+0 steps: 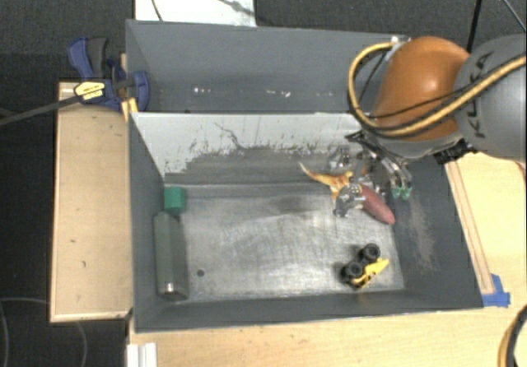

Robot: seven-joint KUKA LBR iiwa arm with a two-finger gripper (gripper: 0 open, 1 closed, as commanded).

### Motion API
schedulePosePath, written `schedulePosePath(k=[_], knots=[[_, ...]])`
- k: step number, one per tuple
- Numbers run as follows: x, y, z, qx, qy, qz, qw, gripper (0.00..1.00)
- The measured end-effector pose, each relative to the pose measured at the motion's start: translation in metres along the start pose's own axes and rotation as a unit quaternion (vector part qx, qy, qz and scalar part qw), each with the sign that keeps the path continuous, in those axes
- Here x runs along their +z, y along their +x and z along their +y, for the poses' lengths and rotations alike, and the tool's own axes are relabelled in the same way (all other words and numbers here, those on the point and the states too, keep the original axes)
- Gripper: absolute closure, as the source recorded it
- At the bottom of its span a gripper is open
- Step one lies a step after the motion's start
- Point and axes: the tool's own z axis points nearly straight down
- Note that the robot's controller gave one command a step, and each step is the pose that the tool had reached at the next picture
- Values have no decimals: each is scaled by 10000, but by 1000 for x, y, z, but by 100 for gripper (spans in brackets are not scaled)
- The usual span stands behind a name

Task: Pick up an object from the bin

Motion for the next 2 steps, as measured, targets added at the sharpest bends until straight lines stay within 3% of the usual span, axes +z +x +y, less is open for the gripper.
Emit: schedulePosePath(k=[1,2], knots=[[0,0,0,2,-1,0,10000,100],[-47,4,-7,-56,-2,26,10000,100]])
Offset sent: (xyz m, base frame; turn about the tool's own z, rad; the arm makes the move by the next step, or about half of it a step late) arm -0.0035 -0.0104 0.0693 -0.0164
